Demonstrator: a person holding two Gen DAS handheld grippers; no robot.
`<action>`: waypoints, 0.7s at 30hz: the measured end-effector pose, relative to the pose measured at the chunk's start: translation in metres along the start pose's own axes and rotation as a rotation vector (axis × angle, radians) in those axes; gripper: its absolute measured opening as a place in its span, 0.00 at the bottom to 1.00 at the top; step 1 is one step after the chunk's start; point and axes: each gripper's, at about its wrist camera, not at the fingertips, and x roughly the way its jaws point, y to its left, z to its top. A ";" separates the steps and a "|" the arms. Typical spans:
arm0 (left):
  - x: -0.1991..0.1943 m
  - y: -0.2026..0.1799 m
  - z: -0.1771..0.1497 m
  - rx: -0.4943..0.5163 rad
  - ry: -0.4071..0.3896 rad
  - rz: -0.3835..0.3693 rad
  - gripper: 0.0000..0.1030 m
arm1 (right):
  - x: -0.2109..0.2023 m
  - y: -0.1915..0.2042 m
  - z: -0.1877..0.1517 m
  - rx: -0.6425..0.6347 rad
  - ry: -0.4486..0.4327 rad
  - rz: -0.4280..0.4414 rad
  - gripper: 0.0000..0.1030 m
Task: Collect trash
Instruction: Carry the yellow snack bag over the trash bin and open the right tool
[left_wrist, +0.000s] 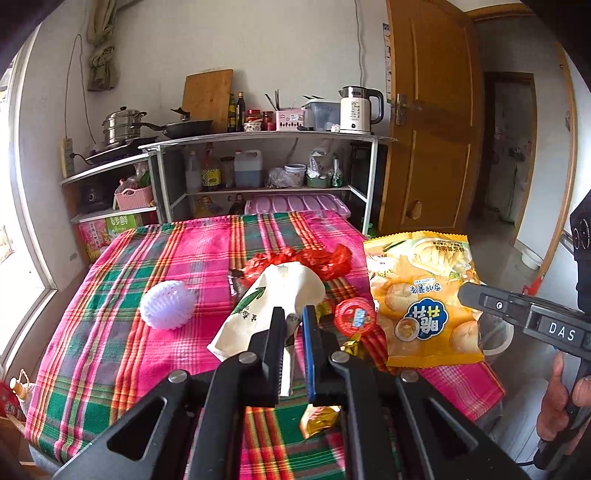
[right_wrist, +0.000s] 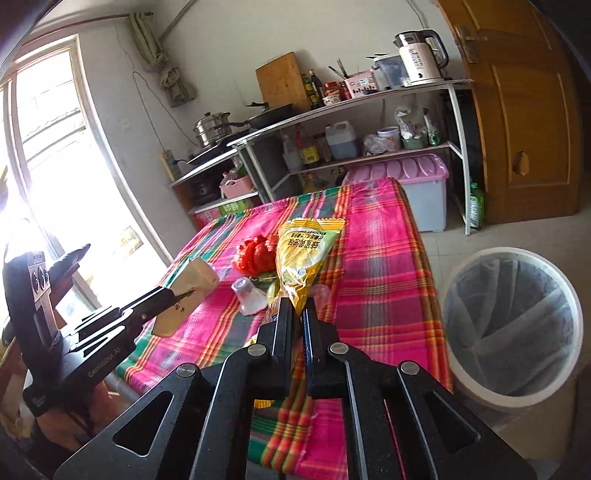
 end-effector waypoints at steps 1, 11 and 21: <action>0.003 -0.007 0.002 0.006 0.002 -0.016 0.09 | -0.004 -0.007 0.000 0.012 -0.007 -0.014 0.05; 0.037 -0.085 0.023 0.077 0.022 -0.176 0.09 | -0.039 -0.082 -0.003 0.135 -0.065 -0.151 0.05; 0.078 -0.147 0.038 0.123 0.059 -0.321 0.09 | -0.054 -0.142 -0.006 0.221 -0.077 -0.270 0.05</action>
